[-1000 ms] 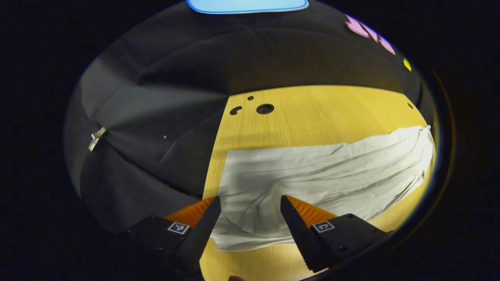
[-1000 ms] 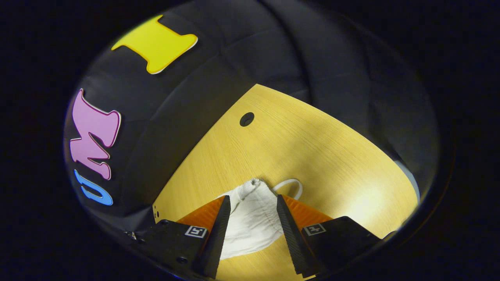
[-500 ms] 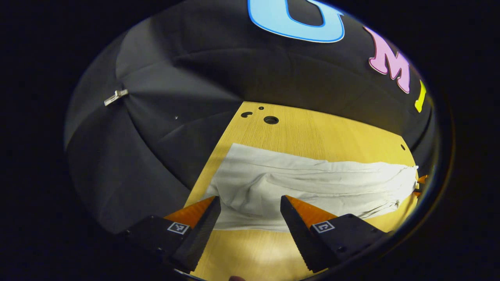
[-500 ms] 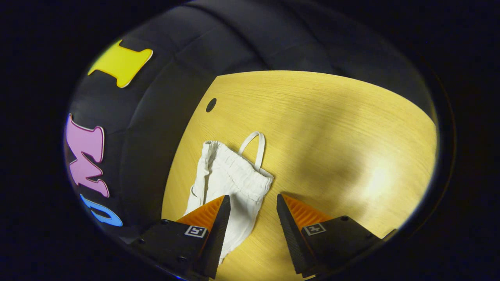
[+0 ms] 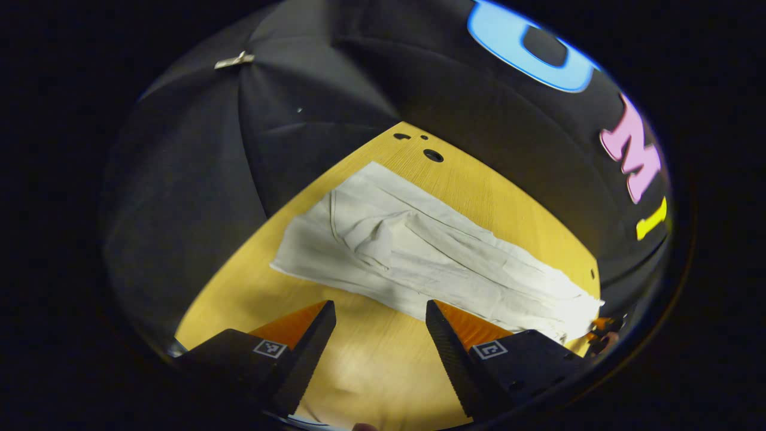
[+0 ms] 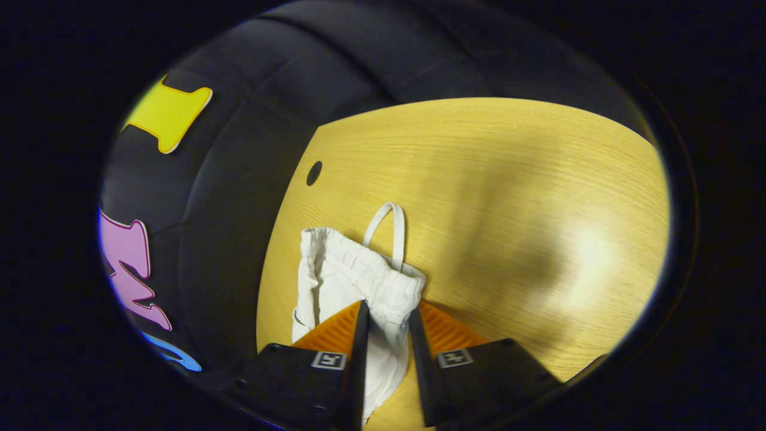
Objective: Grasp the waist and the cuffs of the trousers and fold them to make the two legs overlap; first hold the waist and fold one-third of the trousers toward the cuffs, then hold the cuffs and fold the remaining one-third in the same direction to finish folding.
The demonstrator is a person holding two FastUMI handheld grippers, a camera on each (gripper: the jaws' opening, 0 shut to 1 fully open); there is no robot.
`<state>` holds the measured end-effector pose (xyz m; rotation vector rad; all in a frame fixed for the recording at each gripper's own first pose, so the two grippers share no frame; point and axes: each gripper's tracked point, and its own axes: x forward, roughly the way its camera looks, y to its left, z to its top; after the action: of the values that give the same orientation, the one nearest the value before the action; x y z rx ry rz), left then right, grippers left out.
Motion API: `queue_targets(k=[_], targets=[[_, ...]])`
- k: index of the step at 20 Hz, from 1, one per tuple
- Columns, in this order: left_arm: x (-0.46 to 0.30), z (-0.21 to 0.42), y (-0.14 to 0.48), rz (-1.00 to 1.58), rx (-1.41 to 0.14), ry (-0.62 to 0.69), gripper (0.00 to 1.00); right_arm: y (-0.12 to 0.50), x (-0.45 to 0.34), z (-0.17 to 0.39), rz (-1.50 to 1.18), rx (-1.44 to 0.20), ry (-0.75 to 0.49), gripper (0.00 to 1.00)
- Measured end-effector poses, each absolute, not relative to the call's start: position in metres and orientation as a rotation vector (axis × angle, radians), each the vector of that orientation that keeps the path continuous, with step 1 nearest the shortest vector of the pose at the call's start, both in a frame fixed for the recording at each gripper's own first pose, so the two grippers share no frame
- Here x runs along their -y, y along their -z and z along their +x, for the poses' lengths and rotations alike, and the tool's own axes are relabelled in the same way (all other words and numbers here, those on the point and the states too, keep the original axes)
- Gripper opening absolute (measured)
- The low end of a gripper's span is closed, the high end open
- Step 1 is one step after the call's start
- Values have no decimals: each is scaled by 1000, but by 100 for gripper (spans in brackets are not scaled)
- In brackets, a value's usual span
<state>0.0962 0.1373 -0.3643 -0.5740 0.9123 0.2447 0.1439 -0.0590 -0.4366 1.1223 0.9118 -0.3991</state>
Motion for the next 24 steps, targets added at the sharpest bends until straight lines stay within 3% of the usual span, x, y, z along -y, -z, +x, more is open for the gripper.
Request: queue_targets(k=[1, 2, 3, 6, 8, 9, 16, 17, 21, 24], targets=[[-135, 95, 369, -631, -917, -266, 97, 436, 65, 153, 1109, -897, 388, 17], [-134, 96, 373, -695, -917, -286, 97, 438, 65, 153, 1092, -890, 376, 12], [-131, 98, 378, -771, -915, -312, 100, 440, 65, 151, 1078, -891, 371, 12], [-137, 118, 386, -1003, -859, -394, 92, 440, 64, 151, 1083, -896, 357, 12], [-148, 129, 394, -1057, -824, -448, 97, 439, 65, 151, 1084, -898, 349, 12], [-152, 136, 395, -1072, -813, -459, 92, 440, 64, 151, 1082, -897, 345, 12], [-167, 176, 403, -951, -813, -524, 89, 441, 66, 151, 1070, -894, 341, 12], [-165, 176, 406, -920, -836, -540, 79, 441, 66, 152, 1066, -892, 339, 12], [-172, 178, 405, -922, -821, -560, 10, 427, 67, 157, 1069, -793, 266, 12], [-162, 178, 407, -956, -812, -495, 7, 393, 70, 162, 1078, -693, 211, 12]])
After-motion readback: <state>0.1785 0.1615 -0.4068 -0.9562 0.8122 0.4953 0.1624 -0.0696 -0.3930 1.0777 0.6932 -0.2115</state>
